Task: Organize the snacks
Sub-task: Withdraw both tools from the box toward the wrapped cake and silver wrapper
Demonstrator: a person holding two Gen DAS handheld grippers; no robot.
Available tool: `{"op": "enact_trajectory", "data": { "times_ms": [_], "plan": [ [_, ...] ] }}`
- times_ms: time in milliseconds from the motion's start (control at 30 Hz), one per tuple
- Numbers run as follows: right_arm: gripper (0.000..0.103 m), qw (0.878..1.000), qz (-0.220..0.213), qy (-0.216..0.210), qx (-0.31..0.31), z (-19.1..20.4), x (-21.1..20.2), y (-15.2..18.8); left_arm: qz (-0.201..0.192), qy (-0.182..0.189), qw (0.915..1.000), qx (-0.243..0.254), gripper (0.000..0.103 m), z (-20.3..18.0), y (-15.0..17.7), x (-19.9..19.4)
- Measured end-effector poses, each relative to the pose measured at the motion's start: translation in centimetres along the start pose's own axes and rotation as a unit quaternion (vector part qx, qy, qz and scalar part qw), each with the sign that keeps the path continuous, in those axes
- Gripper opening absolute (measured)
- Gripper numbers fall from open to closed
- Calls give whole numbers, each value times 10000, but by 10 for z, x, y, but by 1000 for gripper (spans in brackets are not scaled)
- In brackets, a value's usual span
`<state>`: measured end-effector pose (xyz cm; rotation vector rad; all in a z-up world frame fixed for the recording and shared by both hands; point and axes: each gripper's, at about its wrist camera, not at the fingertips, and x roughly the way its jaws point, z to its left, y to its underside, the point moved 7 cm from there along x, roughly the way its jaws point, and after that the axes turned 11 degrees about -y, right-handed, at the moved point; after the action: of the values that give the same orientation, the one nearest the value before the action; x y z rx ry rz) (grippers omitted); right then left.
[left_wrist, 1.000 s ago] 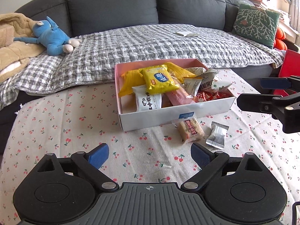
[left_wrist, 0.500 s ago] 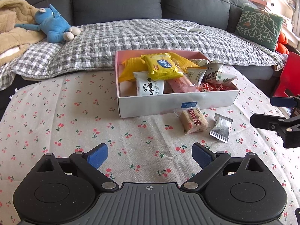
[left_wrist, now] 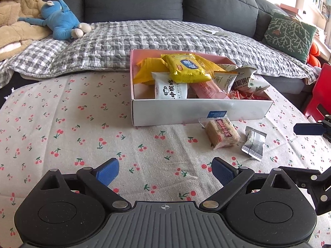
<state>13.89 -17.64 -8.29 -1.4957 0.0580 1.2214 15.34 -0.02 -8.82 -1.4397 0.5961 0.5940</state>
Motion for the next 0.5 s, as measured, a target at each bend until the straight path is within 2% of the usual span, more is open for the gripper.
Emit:
{"op": "enact_trajectory", "data": {
  "times_ms": [100, 267, 500],
  "plan": [
    [103, 9997, 133, -155, -156, 5, 2, 7, -27, 107, 9999, 101, 97, -5, 1, 3],
    [103, 9987, 271, -130, -418, 5, 8, 13, -20, 324, 9992, 243, 97, -17, 1, 8],
    [102, 9993, 220, -73, -300, -9, 23, 11, -28, 591, 9981, 159, 95, -36, -10, 14]
  ]
}}
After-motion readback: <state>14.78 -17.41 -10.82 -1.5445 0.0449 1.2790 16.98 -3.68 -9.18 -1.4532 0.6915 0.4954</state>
